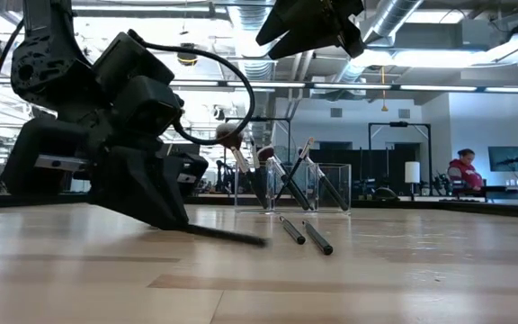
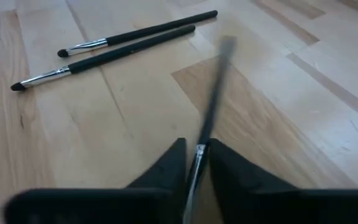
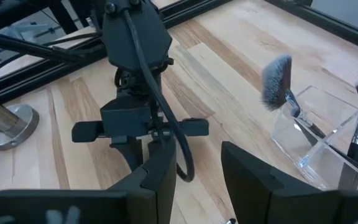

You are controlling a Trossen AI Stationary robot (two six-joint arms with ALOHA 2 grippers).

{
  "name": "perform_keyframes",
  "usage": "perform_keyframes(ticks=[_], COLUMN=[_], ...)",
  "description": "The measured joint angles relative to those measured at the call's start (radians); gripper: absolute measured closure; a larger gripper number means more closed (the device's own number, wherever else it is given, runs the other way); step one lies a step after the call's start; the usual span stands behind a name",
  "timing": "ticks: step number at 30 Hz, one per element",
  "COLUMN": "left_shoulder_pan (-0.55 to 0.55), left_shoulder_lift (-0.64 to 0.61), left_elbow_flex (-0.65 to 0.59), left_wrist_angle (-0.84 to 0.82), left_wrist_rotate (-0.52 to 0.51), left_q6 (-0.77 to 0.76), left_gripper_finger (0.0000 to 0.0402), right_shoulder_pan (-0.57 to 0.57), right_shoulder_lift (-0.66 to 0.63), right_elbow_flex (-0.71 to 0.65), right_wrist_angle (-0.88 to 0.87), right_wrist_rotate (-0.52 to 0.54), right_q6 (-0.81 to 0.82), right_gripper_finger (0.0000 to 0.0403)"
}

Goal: Put items in baskets/containers
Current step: Put the eyeshadow brush into the right section of the transparent organizer

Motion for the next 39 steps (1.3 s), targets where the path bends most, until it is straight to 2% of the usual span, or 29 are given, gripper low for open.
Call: perform_keyframes(ticks=[3,7,10,12,16,25,31,39], left_shoulder_pan=[0.0,0.0,-0.003,-0.007,-0.019,-0.045,-0.053,-0.053], left_shoulder_lift=[0.0,0.001,0.003,-0.005,-0.029,-0.063,-0.073,-0.114], left_elbow_flex=[0.0,-0.002,-0.004,-0.004,-0.002,-0.007,-0.007,-0.003], left_wrist_angle=[0.0,0.007,0.022,0.024,0.021,0.008,0.01,0.019], left_wrist_rotate=[-0.001,-0.004,-0.013,-0.017,-0.063,-0.13,-0.153,-0.152], left_q6=[-0.023,-0.072,-0.097,-0.1,-0.114,-0.119,-0.12,-0.122], left_gripper_finger=[0.0384,0.0383,0.0386,0.0389,0.0383,0.0386,0.0389,0.0389], right_shoulder_pan=[0.001,0.013,0.014,0.008,-0.017,-0.042,-0.051,-0.061], right_shoulder_lift=[0.004,0.084,0.178,0.237,0.332,0.44,0.476,0.476], right_elbow_flex=[0.0,0.0,-0.002,0.006,0.066,0.191,0.202,0.202], right_wrist_angle=[0.0,0.032,0.099,0.169,0.174,-0.016,-0.005,-0.003], right_wrist_rotate=[0.0,0.003,-0.082,-0.187,-0.334,-0.367,-0.429,-0.418], right_q6=[-0.007,-0.066,-0.088,-0.097,-0.097,-0.081,-0.08,-0.08], right_gripper_finger=[0.0284,0.0284,0.0284,0.0284,0.0277,0.0255,0.0258,0.0268])
